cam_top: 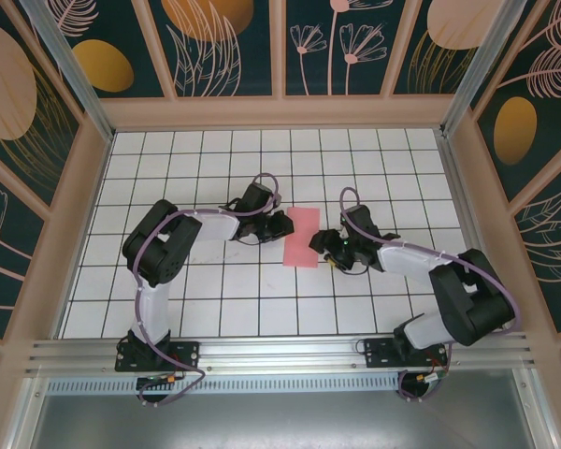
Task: Fold a paper plane with a square sheet of paper (pick it up from the middle)
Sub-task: Third fold the triangle at the center of the table.
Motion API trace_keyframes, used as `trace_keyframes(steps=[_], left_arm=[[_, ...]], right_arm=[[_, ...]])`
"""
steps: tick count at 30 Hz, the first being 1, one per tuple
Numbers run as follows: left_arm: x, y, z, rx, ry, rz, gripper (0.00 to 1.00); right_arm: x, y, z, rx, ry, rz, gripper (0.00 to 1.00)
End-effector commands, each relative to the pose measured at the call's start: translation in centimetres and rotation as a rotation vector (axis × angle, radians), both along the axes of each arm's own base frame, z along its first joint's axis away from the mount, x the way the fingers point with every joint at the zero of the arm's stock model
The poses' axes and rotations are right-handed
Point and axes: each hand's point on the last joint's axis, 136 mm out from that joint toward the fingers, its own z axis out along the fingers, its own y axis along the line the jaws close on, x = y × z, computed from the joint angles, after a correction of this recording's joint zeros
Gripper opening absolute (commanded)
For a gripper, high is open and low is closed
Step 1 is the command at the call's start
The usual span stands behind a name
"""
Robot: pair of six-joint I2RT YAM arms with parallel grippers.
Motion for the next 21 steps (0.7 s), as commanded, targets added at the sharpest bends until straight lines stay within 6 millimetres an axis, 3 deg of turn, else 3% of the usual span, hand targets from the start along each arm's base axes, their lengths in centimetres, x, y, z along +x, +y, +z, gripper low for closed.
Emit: trace_keyframes(steps=[1, 13, 21], left_arm=[[-0.3, 0.6, -1.9, 0.063, 0.024, 0.006, 0.17], [-0.6, 1.3, -3.1, 0.104, 0.050, 0.024, 0.16], [-0.7, 1.4, -3.3, 0.109, 0.054, 0.027, 0.16]], right_arm=[[-0.1, 0.8, 0.3, 0.002, 0.019, 0.031, 0.61], [-0.7, 2.3, 0.1, 0.046, 0.031, 0.071, 0.55], [-1.1, 3.3, 1.1, 0.136, 0.017, 0.097, 0.45]])
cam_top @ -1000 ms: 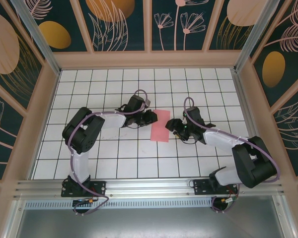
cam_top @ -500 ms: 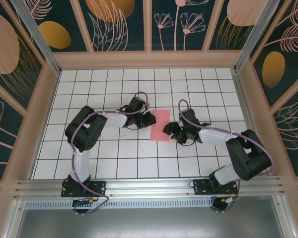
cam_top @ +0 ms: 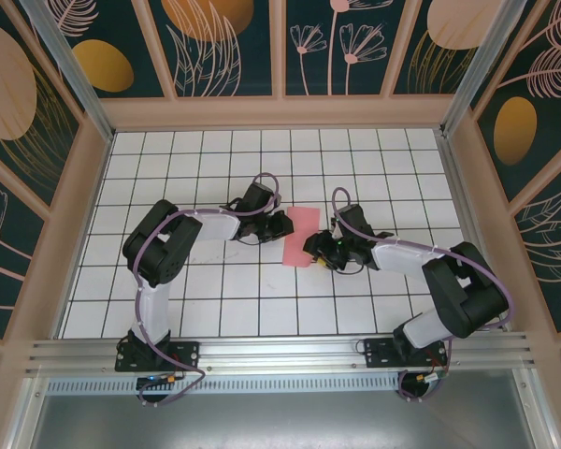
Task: Fold a paper plane with a square sheet of paper (pick it up from the middle)
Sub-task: Third fold the triangle at the center of the table.
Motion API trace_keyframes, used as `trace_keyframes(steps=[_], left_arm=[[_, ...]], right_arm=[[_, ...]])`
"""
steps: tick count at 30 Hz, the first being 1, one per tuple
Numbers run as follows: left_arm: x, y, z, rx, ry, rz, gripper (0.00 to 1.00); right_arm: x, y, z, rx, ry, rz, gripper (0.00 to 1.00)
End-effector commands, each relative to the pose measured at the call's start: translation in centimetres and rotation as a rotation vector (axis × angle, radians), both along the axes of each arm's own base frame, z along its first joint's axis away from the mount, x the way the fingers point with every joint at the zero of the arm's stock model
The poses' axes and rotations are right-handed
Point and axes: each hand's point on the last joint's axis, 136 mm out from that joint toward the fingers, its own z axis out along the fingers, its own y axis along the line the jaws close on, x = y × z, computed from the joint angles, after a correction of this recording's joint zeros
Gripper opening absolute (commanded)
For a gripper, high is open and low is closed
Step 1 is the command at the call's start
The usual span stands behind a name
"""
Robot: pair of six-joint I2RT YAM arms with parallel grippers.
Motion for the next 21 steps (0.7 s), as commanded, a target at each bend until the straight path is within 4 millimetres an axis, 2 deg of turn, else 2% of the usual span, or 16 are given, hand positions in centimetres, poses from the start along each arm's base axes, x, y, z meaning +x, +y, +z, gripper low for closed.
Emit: trace_keyframes(steps=[1, 7, 14, 21], left_arm=[[-0.8, 1.2, -3.1, 0.089, 0.055, 0.014, 0.16], [-0.9, 1.2, -3.2, 0.093, 0.057, 0.015, 0.16], [-0.9, 1.4, -3.3, 0.098, 0.058, 0.018, 0.16], [-0.8, 1.6, -3.2, 0.108, 0.052, 0.028, 0.16]], right_arm=[[-0.4, 0.7, 0.7, 0.056, -0.004, 0.016, 0.44], [-0.9, -0.2, -0.4, 0.008, 0.033, -0.013, 0.42], [-1.6, -1.8, -2.0, -0.078, 0.072, -0.059, 0.44], [-2.0, -1.3, -2.4, -0.043, 0.091, -0.041, 0.42]])
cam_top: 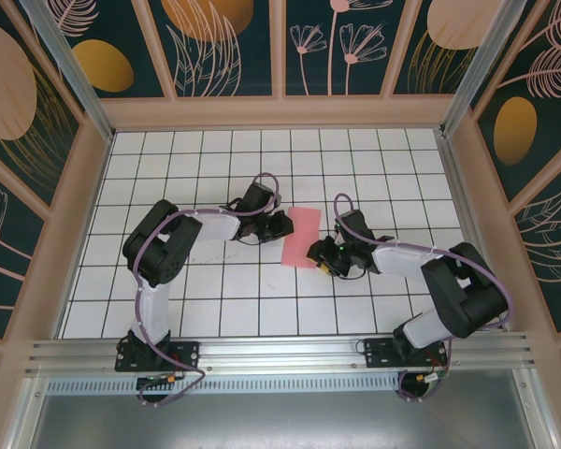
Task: Fold a paper plane with a square sheet of paper (pick it up from the middle)
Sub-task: Third fold the triangle at the center of the table.
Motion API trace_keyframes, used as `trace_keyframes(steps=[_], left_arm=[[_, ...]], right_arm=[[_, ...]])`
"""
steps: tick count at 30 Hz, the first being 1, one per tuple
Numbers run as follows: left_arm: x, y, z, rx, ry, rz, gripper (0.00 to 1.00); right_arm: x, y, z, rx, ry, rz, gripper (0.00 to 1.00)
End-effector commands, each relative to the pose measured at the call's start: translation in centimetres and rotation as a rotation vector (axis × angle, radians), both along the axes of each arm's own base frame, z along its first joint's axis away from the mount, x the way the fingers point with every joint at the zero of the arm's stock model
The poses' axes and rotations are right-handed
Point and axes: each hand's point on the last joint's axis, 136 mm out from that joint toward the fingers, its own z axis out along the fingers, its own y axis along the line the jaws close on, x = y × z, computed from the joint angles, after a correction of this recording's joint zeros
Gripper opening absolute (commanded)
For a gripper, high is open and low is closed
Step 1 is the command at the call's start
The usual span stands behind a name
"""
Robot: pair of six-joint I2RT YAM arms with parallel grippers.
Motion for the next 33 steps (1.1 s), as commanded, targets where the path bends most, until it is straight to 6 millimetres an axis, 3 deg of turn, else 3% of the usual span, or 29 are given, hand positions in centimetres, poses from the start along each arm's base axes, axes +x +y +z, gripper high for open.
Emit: trace_keyframes(steps=[1, 13, 21, 26, 33], left_arm=[[-0.8, 1.6, -3.2, 0.102, 0.053, 0.027, 0.16], [-0.7, 1.5, -2.6, 0.095, 0.048, 0.025, 0.16], [-0.6, 1.3, -2.1, 0.087, 0.036, 0.018, 0.16], [-0.8, 1.1, -2.1, 0.077, 0.039, 0.007, 0.16], [-0.8, 1.1, -2.0, 0.076, 0.037, 0.004, 0.16]], right_arm=[[-0.6, 0.2, -0.3, 0.016, 0.014, 0.001, 0.41], [0.4, 1.4, 1.6, 0.109, -0.041, -0.007, 0.24], [0.8, 1.1, 1.6, 0.089, -0.043, -0.033, 0.07], [2.5, 2.0, 3.0, 0.095, -0.088, -0.018, 0.06], [3.9, 3.8, 2.7, 0.093, -0.100, 0.025, 0.05]])
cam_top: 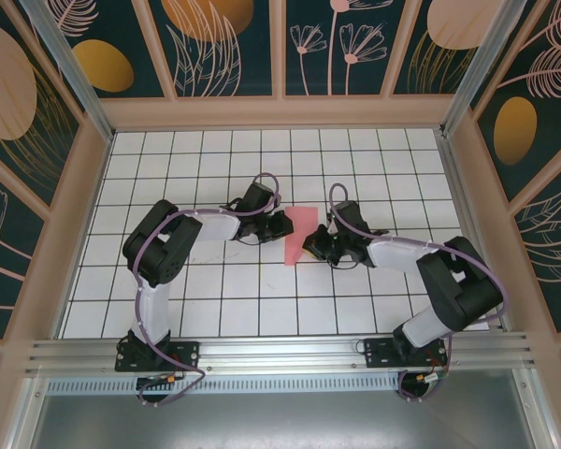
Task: Fold a paper plane with a square sheet of paper (pick it up from the middle)
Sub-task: Third fold the triangle at the center of the table.
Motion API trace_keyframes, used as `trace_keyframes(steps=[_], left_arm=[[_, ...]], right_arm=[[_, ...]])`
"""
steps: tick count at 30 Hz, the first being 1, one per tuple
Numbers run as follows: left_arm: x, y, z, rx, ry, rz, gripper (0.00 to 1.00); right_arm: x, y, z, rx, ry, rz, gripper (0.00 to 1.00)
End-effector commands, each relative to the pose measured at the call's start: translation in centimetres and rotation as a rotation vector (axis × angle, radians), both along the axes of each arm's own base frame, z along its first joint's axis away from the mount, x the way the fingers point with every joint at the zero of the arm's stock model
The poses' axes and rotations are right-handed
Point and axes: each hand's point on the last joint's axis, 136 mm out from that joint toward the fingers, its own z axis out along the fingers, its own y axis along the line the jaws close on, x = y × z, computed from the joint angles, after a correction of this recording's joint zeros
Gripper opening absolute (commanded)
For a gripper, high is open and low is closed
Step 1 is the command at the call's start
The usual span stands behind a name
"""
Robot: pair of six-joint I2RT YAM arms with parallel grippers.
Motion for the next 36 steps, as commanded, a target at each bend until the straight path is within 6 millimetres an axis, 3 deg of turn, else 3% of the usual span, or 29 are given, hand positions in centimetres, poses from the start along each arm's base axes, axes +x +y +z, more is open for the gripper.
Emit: trace_keyframes(steps=[1, 3, 8, 10, 17, 25, 36], left_arm=[[-0.7, 1.0, -1.8, 0.072, 0.033, 0.001, 0.15], [-0.4, 0.6, -0.8, 0.052, 0.013, -0.008, 0.16], [1.7, -0.3, 3.9, -0.011, -0.124, 0.011, 0.17], [2.4, -0.2, 4.5, -0.003, -0.155, 0.027, 0.17], [3.4, 0.2, 1.9, 0.074, -0.128, 0.052, 0.14], [3.0, 1.1, -1.1, 0.155, -0.071, 0.051, 0.11], [2.6, 1.2, -2.0, 0.170, -0.047, 0.046, 0.10]], right_arm=[[1.0, 0.9, -0.1, -0.012, -0.030, 0.025, 0.05], [1.4, 1.1, -0.2, -0.018, -0.037, 0.026, 0.05], [2.3, 1.3, -0.6, -0.037, -0.048, 0.026, 0.05], [2.5, 1.4, -0.6, -0.034, -0.053, 0.024, 0.05], [2.9, 1.5, -0.9, -0.028, -0.059, 0.006, 0.05], [3.2, 1.5, -1.1, -0.015, -0.063, -0.010, 0.05], [3.8, 1.9, -1.3, -0.012, -0.074, -0.010, 0.05]])
